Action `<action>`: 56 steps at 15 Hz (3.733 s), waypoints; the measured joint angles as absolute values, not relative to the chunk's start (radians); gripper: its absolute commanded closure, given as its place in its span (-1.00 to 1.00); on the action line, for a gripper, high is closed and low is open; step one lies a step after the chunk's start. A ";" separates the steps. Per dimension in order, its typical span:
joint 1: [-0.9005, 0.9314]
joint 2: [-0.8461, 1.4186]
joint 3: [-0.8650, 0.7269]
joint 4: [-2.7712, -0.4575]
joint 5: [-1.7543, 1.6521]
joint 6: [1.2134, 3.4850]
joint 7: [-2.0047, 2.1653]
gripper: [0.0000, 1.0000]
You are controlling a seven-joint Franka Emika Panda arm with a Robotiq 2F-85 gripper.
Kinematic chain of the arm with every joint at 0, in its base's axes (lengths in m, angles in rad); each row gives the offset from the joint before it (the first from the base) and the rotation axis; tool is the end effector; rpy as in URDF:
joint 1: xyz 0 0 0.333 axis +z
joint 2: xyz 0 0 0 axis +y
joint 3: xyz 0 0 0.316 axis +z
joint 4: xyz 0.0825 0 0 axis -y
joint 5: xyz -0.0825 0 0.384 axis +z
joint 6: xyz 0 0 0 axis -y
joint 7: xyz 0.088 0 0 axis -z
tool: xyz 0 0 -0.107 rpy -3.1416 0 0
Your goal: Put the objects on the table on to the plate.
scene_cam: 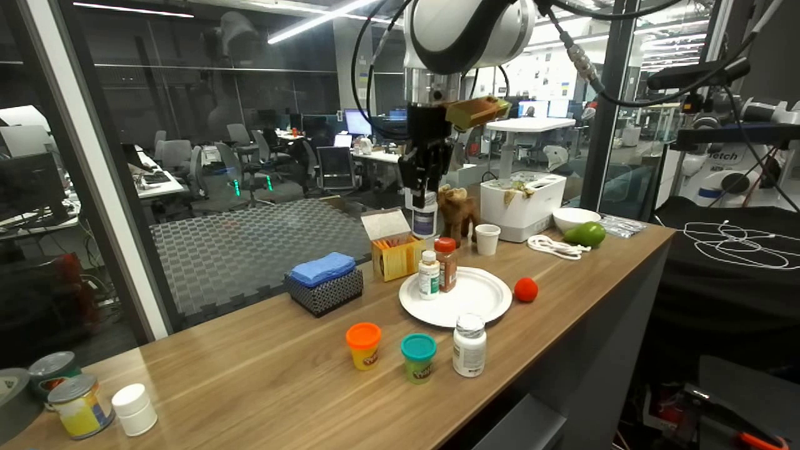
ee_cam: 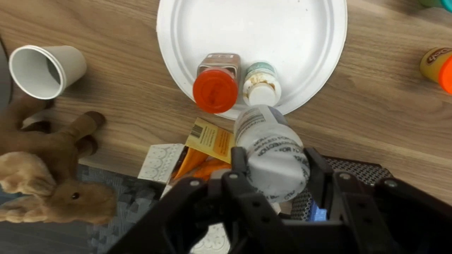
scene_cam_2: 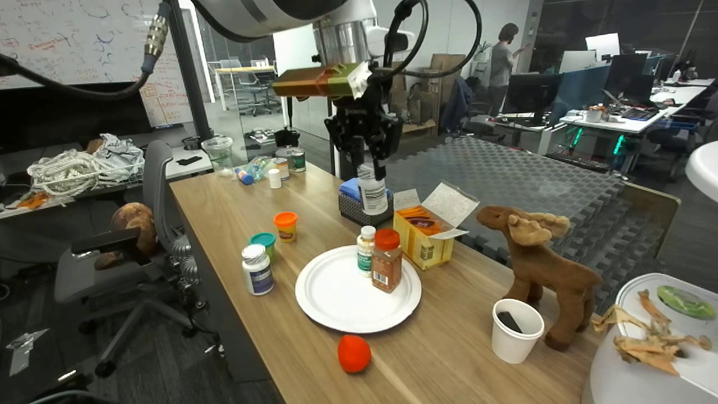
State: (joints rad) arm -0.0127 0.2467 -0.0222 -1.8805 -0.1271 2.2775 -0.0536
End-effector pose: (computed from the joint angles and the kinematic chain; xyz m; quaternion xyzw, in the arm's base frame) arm 0.6295 -0.0243 0.3941 0.9946 0.0473 0.0724 0.0572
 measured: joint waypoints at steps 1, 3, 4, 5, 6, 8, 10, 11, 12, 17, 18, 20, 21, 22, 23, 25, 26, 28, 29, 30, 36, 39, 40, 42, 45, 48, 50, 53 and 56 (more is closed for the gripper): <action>-0.018 0.224 -0.030 -1.892 -0.127 2.277 -0.052 0.61; -0.027 0.191 -0.047 -1.912 -0.132 2.277 -0.046 0.61; -0.031 0.178 -0.055 -1.923 -0.135 2.277 -0.043 0.61; -0.034 0.170 -0.062 -1.935 -0.137 2.276 -0.041 0.61; -0.038 0.166 -0.067 -1.947 -0.143 2.275 -0.037 0.61; -0.042 0.165 -0.076 -1.975 -0.154 2.271 -0.019 0.61; -0.046 0.169 -0.080 -2.012 -0.152 2.270 -0.008 0.61; -0.048 0.173 -0.080 -2.030 -0.150 2.270 -0.004 0.61; -0.050 0.178 -0.080 -2.046 -0.150 2.271 0.000 0.61; -0.062 0.230 -0.081 -2.086 -0.115 2.345 0.044 0.61; -0.067 0.246 -0.082 -2.086 -0.102 2.362 0.054 0.61; -0.078 0.277 -0.088 -2.086 -0.086 2.396 0.073 0.61; -0.084 0.292 -0.090 -2.085 -0.076 2.410 0.081 0.61; -0.089 0.304 -0.092 -2.085 -0.063 2.423 0.085 0.61; -0.094 0.316 -0.093 -2.085 -0.048 2.434 0.091 0.61; -0.103 0.333 -0.093 -2.084 -0.013 2.458 0.103 0.61; -0.107 0.339 -0.093 -2.083 0.002 2.469 0.109 0.61; -0.110 0.345 -0.093 -2.081 0.033 2.487 0.113 0.61; -0.111 0.345 -0.093 -2.081 0.042 2.496 0.116 0.57; -0.111 0.346 -0.093 -2.081 0.045 2.502 0.121 -0.39; -0.098 0.335 -0.104 -2.079 0.003 2.507 0.148 -1.00; -0.069 0.284 -0.126 -2.072 -0.075 2.506 0.205 -1.00; -0.060 0.257 -0.127 -2.069 -0.094 2.503 0.216 -1.00; -0.039 0.203 -0.117 -2.054 -0.108 2.465 0.211 -1.00; -0.011 0.160 -0.068 -2.010 -0.103 2.374 0.178 -1.00; 0.016 0.158 0.005 -1.975 -0.031 2.301 0.082 -1.00; 0.035 0.165 0.048 -1.969 0.014 2.258 0.015 -1.00; 0.056 0.198 0.099 -1.973 0.082 2.211 -0.092 -1.00; 0.067 0.254 0.139 -1.976 0.128 2.193 -0.206 -1.00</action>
